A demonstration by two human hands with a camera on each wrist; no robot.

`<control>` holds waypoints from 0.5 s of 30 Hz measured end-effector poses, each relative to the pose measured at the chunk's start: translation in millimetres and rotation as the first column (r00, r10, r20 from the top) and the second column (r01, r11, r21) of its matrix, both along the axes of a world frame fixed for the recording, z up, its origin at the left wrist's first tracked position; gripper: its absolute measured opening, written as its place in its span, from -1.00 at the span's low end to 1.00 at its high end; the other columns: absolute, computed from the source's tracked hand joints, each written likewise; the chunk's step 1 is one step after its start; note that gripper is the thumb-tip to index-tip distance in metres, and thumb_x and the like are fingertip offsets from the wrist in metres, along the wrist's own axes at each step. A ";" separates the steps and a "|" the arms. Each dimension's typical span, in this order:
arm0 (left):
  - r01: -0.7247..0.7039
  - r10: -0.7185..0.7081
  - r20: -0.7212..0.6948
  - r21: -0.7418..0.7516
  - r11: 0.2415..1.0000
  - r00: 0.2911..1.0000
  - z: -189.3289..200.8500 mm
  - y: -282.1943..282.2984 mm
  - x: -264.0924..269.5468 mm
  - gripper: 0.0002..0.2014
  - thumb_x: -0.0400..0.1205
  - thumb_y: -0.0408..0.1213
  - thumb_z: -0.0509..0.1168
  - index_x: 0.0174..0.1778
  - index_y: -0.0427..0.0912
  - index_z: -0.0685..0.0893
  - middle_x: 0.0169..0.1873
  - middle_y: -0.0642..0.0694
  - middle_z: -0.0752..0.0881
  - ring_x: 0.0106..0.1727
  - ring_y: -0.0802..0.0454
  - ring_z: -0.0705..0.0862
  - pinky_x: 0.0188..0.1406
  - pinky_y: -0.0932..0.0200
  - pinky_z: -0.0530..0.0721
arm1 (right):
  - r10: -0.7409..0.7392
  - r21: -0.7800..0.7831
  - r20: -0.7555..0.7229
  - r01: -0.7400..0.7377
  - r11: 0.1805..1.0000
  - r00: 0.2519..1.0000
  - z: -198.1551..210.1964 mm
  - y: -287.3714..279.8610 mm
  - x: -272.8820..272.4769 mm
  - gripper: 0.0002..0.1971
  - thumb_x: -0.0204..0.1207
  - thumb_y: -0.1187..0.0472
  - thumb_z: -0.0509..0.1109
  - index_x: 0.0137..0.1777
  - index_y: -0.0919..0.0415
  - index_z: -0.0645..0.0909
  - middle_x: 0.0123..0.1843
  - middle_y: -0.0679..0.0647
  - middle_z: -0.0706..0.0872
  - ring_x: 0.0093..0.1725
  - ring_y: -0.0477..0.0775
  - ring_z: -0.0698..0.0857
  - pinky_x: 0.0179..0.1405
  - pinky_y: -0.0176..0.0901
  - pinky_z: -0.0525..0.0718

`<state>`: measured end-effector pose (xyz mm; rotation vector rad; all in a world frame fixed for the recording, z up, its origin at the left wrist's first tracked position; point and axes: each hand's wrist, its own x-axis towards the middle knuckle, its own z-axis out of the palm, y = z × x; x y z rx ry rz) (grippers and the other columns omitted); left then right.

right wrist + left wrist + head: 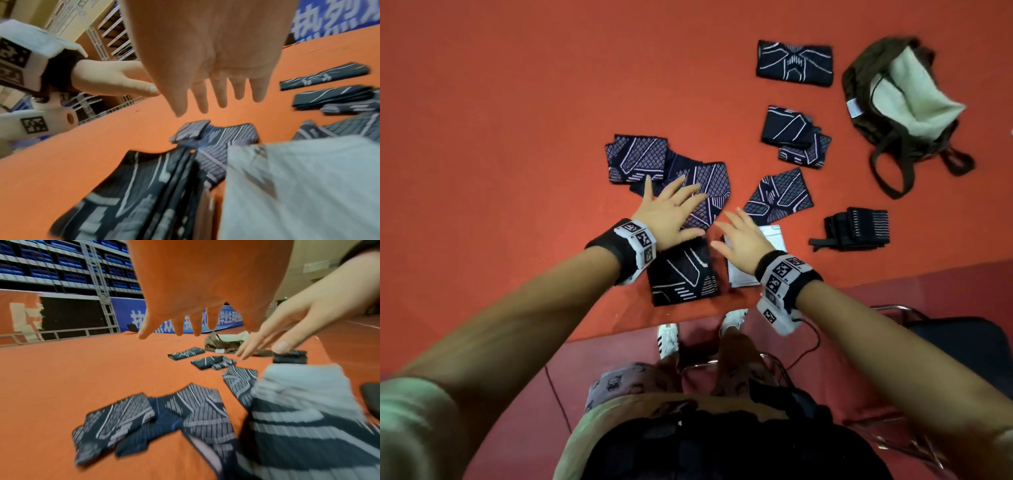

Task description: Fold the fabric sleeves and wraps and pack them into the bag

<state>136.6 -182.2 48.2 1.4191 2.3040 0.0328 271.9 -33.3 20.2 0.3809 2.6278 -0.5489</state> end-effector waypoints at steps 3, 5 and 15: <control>-0.066 0.065 0.019 0.066 0.996 0.998 23.7 45.2 -22.2 -0.34 0.65 0.13 0.14 0.63 -0.01 0.13 0.64 -0.01 0.13 0.67 -0.07 -0.04 0.50 -0.54 -0.09 | -0.132 0.010 0.011 0.132 0.991 0.991 18.1 47.8 -10.7 -0.45 0.65 -0.03 0.18 0.60 0.15 0.26 0.66 0.19 0.16 0.67 0.24 -0.02 0.65 0.14 0.01; -0.066 0.065 0.015 0.075 0.995 0.998 33.5 81.0 -31.9 -0.35 0.65 0.09 0.16 0.62 -0.01 0.13 0.63 -0.02 0.14 0.67 -0.09 -0.01 0.50 -0.54 -0.06 | -0.198 0.037 0.009 0.197 0.980 0.980 25.8 84.7 -18.0 -0.43 0.64 -0.01 0.21 0.60 0.16 0.25 0.65 0.22 0.18 0.66 0.27 0.03 0.64 0.13 0.04; -0.143 0.143 0.044 0.007 0.990 0.989 -4.2 263.4 -64.8 -0.43 0.65 -0.03 0.19 0.57 -0.07 0.25 0.51 -0.16 0.36 0.53 -0.20 0.29 0.47 -0.34 0.28 | -0.311 0.072 0.040 0.308 0.949 0.949 16.9 273.4 -69.3 -0.58 0.57 0.14 0.30 0.42 0.23 0.51 0.38 0.30 0.57 0.37 0.32 0.53 0.37 0.00 0.46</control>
